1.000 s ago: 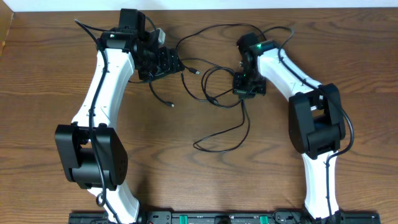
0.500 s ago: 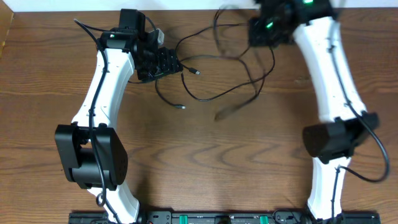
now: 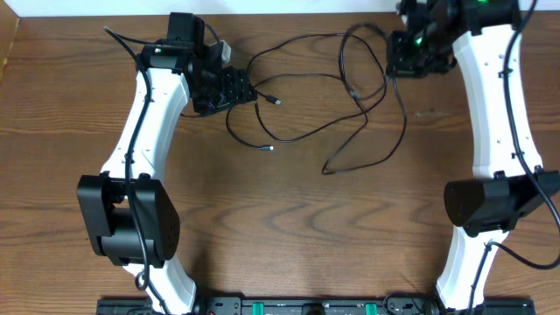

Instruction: Untangle cables

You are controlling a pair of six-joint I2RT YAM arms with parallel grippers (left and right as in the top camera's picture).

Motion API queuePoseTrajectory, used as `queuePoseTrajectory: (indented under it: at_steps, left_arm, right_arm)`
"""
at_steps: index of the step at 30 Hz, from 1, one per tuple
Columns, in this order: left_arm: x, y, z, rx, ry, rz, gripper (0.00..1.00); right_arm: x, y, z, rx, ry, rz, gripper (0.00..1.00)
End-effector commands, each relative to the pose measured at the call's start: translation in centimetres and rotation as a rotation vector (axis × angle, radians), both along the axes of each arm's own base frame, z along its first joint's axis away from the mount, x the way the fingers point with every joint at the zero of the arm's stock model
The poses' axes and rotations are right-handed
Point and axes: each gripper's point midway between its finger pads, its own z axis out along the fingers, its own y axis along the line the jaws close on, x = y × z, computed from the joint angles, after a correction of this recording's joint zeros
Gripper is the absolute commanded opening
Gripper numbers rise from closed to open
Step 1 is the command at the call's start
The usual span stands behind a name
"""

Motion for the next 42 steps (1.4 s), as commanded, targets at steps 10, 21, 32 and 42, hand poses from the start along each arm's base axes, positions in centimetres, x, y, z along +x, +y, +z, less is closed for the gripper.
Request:
queuePoseTrajectory:
  at_steps: [10,21,32,42]
  left_arm:
    - [0.1,0.7,0.6,0.035,-0.032,-0.005,0.71]
    - [0.2,0.7,0.6,0.035,-0.034,-0.005,0.71]
    - [0.2,0.7,0.6,0.035,-0.035,-0.005,0.71]
    - [0.2,0.7,0.6,0.035,-0.034,-0.005,0.71]
  right_arm:
    - [0.1,2.7,-10.9,-0.05,0.072,0.176,0.01]
    - [-3.7,6.0,-17.7,-0.072,0.175,0.208,0.32]
    - [-1.5,5.9,-19.7,-0.192,0.061,0.1,0.61]
    - [-0.4,5.4,-21.0,-0.317,0.003,0.061,0.57]
